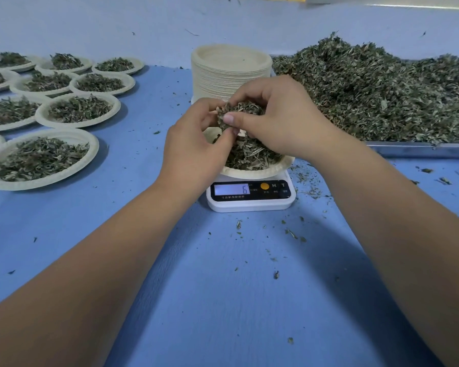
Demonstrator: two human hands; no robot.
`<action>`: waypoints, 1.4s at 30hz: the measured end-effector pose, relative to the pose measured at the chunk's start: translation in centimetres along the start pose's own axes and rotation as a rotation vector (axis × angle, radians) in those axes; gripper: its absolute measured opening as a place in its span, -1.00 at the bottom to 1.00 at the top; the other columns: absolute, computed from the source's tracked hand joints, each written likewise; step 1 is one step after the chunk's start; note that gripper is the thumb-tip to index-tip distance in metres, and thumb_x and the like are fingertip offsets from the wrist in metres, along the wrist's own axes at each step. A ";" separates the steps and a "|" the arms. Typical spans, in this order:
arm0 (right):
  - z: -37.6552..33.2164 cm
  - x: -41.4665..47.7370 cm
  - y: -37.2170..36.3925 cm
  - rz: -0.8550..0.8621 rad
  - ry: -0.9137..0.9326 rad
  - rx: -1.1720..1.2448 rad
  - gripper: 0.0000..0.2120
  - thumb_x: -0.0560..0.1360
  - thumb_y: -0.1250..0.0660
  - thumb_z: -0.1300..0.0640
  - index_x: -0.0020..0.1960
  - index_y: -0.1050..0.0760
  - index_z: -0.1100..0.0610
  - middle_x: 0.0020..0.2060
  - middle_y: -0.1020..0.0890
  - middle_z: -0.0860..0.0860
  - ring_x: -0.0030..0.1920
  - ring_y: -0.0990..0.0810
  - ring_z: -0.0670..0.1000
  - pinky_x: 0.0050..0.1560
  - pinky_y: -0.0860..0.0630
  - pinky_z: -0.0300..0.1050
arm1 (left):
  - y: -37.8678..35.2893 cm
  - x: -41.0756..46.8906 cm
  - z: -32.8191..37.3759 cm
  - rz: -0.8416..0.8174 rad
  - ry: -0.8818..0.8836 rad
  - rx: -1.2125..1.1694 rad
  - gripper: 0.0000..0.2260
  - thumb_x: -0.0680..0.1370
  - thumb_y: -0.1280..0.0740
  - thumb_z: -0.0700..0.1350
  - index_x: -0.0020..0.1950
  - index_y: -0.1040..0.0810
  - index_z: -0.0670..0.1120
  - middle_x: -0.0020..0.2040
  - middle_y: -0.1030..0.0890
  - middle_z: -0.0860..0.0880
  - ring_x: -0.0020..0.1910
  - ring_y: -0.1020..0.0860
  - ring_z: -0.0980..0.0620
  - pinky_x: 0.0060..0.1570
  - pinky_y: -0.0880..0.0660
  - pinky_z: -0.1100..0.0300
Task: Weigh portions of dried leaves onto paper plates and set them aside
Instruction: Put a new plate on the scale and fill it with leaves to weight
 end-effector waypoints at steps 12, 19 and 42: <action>5.4 -0.4 7.1 0.375 -0.223 -0.001 -0.91 0.50 -0.47 0.01 0.01 -0.66 -0.08 -0.19 -0.61 -0.26 -0.23 -0.59 -0.24 -0.09 -0.58 -0.20 | -1.3 1.0 -0.4 -0.300 0.035 0.173 -0.65 0.66 -0.30 0.06 0.45 -0.52 0.17 0.60 -0.29 0.14 0.54 -0.30 0.16 0.50 -0.17 0.22; 14.3 -2.6 5.8 0.050 -0.592 -0.362 -0.59 0.56 -0.35 0.11 0.40 -0.46 0.08 0.18 -0.58 0.07 0.04 -0.53 0.08 0.00 -0.44 -0.10 | -0.5 0.8 -1.2 -0.276 0.095 0.162 -0.69 0.71 -0.19 0.02 0.43 -0.55 0.14 0.61 -0.29 0.09 0.58 -0.22 0.19 0.54 -0.11 0.17; 2.7 -6.0 0.3 -0.070 0.049 -0.150 -0.59 0.71 -0.11 -0.04 -0.22 -0.42 0.16 -0.41 -0.43 0.03 -0.31 -0.44 0.04 -0.11 -0.24 -0.10 | 0.2 0.1 -0.9 -0.204 0.012 0.241 -0.63 0.71 -0.09 0.09 0.26 -0.65 0.04 0.61 -0.28 0.09 0.59 -0.16 0.21 0.41 0.00 0.34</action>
Point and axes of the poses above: each hand's wrist, its own x-axis towards the middle knuckle, its own y-axis out of the back of the hand, z = x × y, the point moved 8 cm from there along x, towards the middle knuckle
